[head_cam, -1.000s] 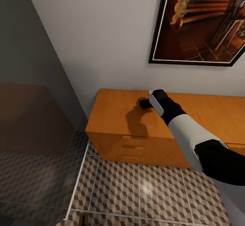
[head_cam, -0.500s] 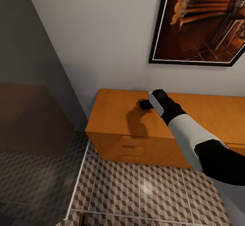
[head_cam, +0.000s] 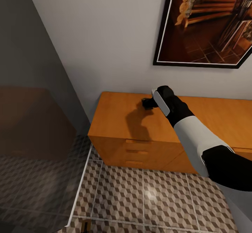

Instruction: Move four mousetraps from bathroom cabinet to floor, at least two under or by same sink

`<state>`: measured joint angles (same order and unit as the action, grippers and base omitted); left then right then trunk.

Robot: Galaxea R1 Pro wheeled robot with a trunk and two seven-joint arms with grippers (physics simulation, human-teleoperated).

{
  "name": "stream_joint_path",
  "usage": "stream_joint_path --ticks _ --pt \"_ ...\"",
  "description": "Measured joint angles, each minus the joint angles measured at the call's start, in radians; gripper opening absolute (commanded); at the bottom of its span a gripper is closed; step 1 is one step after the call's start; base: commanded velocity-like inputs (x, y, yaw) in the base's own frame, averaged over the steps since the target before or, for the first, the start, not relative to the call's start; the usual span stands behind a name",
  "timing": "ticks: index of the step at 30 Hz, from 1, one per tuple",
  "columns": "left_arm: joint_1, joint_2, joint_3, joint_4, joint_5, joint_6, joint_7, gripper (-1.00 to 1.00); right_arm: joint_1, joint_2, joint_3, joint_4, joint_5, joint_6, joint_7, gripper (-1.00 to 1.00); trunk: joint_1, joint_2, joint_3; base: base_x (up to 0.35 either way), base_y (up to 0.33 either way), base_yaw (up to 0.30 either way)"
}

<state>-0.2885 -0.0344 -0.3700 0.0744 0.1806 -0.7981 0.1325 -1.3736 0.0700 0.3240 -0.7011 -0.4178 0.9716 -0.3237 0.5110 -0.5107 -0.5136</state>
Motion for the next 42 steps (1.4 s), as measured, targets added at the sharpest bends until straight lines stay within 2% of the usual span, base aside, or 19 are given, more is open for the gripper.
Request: stream_joint_path --ticks 7,42 --pt "0.0 0.0 0.0 0.001 0.0 0.0 0.0 -1.0 0.0 0.0 -0.001 -0.019 0.0 0.009 -0.001 -1.0 0.001 0.0 0.0 -0.228 0.0 0.0" --pt "0.0 0.0 0.0 0.001 0.0 0.0 0.0 -1.0 0.0 0.002 0.004 -0.02 0.0 0.01 -0.003 -1.0 0.001 0.0 0.0 -0.339 0.0 0.0"
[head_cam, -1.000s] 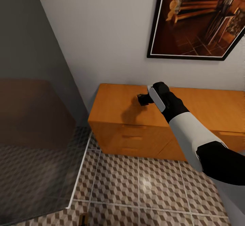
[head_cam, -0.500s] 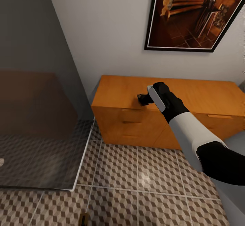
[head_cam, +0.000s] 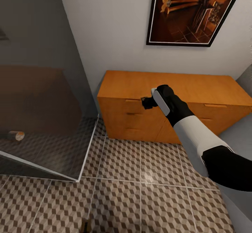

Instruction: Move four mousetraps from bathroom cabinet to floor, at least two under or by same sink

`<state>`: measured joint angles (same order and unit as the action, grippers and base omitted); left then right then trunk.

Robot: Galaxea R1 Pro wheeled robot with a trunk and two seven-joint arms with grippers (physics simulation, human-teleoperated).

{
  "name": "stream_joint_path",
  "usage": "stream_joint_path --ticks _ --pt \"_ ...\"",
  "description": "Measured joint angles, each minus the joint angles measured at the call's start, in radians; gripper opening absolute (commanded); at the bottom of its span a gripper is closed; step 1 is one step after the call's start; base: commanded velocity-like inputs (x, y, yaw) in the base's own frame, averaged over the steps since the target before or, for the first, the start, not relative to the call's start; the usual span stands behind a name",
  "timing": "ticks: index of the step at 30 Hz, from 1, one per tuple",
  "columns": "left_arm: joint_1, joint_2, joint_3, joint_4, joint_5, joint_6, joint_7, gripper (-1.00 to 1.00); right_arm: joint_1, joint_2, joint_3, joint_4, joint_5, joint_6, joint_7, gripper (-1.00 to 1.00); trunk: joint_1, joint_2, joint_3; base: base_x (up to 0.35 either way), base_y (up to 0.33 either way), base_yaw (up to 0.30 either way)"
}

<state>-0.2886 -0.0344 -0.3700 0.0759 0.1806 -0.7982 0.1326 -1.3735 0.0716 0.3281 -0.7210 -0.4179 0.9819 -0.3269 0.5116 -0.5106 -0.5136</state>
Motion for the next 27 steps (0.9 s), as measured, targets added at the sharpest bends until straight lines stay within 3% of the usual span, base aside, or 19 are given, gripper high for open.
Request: stream_joint_path --ticks 15,21,24,27 --pt "0.0 0.0 0.0 0.0 0.0 0.0 0.0 -1.0 0.0 -0.002 0.002 0.007 0.002 -0.003 0.0 -1.0 0.0 0.0 0.0 -0.335 0.0 0.0" --pt "0.0 0.0 0.0 0.0 0.0 0.0 0.0 -1.0 0.0 -0.003 0.003 0.027 0.003 -0.006 0.004 -1.0 0.0 0.0 0.0 -0.167 0.0 0.0" --pt "0.0 0.0 0.0 0.0 0.0 0.0 0.0 -1.0 0.0 -0.004 0.003 0.076 0.002 -0.011 0.008 -1.0 0.0 0.0 0.0 -0.05 0.0 0.0" --pt "0.0 -0.004 -0.001 0.0 -0.001 0.0 0.0 -1.0 0.001 0.0 0.002 0.189 0.0 -0.065 0.011 -1.0 0.0 0.0 0.0 -0.019 0.0 0.0"
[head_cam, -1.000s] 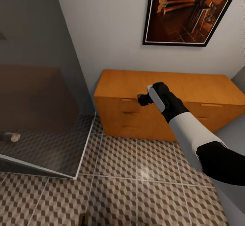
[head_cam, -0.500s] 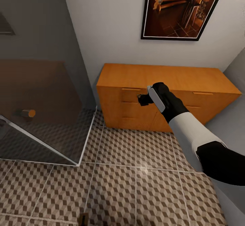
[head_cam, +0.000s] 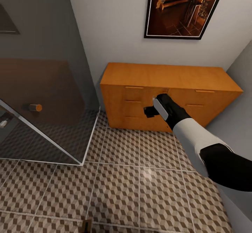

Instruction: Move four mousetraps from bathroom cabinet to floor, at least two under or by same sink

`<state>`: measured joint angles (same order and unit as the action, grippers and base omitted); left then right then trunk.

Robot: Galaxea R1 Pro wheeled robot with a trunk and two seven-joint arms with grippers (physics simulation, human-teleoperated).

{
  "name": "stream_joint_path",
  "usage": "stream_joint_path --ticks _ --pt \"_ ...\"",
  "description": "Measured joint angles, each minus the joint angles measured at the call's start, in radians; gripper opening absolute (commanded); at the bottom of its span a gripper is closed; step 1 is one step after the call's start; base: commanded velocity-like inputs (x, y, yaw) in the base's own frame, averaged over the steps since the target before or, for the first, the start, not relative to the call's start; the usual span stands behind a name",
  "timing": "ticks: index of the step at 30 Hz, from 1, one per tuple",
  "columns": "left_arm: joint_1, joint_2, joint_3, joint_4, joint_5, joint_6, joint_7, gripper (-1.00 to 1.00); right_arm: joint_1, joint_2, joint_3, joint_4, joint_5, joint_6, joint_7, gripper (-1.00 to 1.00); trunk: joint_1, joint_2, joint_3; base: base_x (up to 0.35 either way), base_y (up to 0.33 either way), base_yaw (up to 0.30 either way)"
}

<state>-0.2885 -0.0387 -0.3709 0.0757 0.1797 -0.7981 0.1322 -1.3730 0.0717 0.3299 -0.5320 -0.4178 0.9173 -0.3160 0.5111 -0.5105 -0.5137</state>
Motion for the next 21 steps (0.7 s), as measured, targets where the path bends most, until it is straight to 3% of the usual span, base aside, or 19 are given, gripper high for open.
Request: stream_joint_path --ticks 4,6,7,12,15,17,19,21 --pt "0.0 -0.005 0.001 0.0 0.001 0.0 -0.001 -1.0 0.022 0.015 0.001 0.187 -0.001 -0.183 0.014 -1.0 0.0 0.0 0.0 -0.005 0.0 0.0" --pt "0.0 -0.005 0.001 0.0 0.001 0.0 -0.001 -1.0 0.044 0.026 0.005 0.293 0.001 -0.303 0.053 -1.0 0.0 0.0 0.0 -0.002 0.0 0.0" --pt "0.0 -0.005 0.001 0.0 0.001 0.0 -0.001 -1.0 0.049 0.028 0.008 0.316 0.005 -0.328 0.065 -1.0 0.0 0.0 0.0 0.0 0.0 0.0" --pt "0.0 -0.006 0.001 0.0 0.001 0.0 -0.001 -1.0 0.112 0.032 0.022 0.436 0.078 -0.479 0.163 -1.0 0.0 0.0 0.0 0.0 0.0 0.0" --pt "0.0 -0.006 0.001 0.0 0.001 0.0 -0.001 -1.0 0.196 0.032 0.024 0.463 0.146 -0.596 0.2 -1.0 0.0 0.0 0.0 0.0 0.0 0.0" --pt "0.0 -0.006 0.001 0.0 0.001 0.0 -0.001 -1.0 0.29 0.031 0.024 0.472 0.186 -0.698 0.212 -1.0 0.0 0.0 0.0 0.0 0.0 0.0" --pt "0.0 -0.006 0.001 0.0 0.001 0.0 -0.001 -1.0 0.344 0.031 0.024 0.474 0.198 -0.752 0.216 -1.0 0.0 0.0 0.0 0.0 0.0 0.0" --pt "0.0 -0.006 0.001 0.0 0.001 0.0 -0.001 -1.0 0.465 0.033 0.024 0.476 0.21 -0.864 0.219 -1.0 0.0 0.0 0.0 0.0 0.0 0.0"
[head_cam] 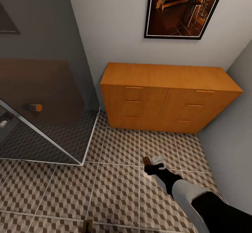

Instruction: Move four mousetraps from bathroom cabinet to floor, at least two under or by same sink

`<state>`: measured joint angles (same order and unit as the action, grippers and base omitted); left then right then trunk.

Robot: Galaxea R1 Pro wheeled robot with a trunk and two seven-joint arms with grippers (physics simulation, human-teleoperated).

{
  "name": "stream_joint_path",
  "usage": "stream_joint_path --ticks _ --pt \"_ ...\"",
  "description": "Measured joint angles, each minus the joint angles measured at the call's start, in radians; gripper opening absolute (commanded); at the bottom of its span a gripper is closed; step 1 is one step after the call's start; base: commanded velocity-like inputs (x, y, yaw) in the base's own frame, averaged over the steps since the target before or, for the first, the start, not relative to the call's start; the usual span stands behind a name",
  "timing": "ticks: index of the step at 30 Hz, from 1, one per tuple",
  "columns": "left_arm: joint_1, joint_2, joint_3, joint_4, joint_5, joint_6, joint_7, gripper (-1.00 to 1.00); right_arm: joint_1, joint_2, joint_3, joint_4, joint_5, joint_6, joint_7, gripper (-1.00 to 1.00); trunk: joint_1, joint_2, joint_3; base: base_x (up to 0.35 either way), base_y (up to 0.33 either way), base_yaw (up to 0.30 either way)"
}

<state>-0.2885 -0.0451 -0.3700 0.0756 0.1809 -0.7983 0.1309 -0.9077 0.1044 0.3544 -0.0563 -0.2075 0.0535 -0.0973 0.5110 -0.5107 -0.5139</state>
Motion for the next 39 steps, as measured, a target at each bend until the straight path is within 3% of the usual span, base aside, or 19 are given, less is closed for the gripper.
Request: stream_joint_path --ticks 3,8,17,20,22,26,28,39 --pt "0.0 0.0 0.0 0.0 0.0 0.0 0.0 -1.0 0.097 0.0 0.0 -0.001 0.006 -0.119 0.0 -1.0 0.0 0.0 0.0 0.0 0.0 0.0" --pt "0.0 0.001 0.0 -0.001 0.0 0.0 0.001 -1.0 0.296 -0.007 0.0 0.03 0.009 -0.435 -0.002 -1.0 0.0 0.0 0.0 0.0 0.0 0.0" --pt "0.0 0.004 0.0 -0.001 0.0 -0.001 0.002 -1.0 0.604 -0.019 0.0 0.04 0.007 -0.858 -0.011 -1.0 0.0 0.0 0.0 0.0 0.0 0.0" --pt "0.0 0.004 0.0 -0.001 0.0 -0.001 0.002 -1.0 0.662 -0.019 0.0 0.04 0.008 -0.969 -0.037 -1.0 0.0 0.0 0.0 0.0 0.0 0.0" --pt "0.0 0.003 0.0 -0.001 0.0 -0.001 0.002 -1.0 0.692 -0.016 -0.003 0.04 0.005 -1.056 -0.089 -1.0 0.0 0.0 0.0 0.0 0.0 0.0" --pt "0.0 0.003 0.0 -0.003 0.0 -0.001 0.002 -1.0 0.709 -0.009 -0.004 0.035 0.005 -1.097 -0.231 -1.0 0.0 0.0 0.0 0.0 0.0 0.0" --pt "0.0 0.003 0.0 -0.003 0.0 -0.001 0.003 -1.0 0.711 -0.007 -0.001 0.034 0.007 -1.097 -0.268 -1.0 0.0 0.0 0.0 0.0 0.0 0.0" --pt "0.0 0.003 0.0 -0.003 -0.001 -0.001 0.005 -1.0 0.714 -0.012 0.001 0.033 0.01 -1.097 -0.305 -1.0 0.0 0.0 0.0 0.0 0.0 0.0"
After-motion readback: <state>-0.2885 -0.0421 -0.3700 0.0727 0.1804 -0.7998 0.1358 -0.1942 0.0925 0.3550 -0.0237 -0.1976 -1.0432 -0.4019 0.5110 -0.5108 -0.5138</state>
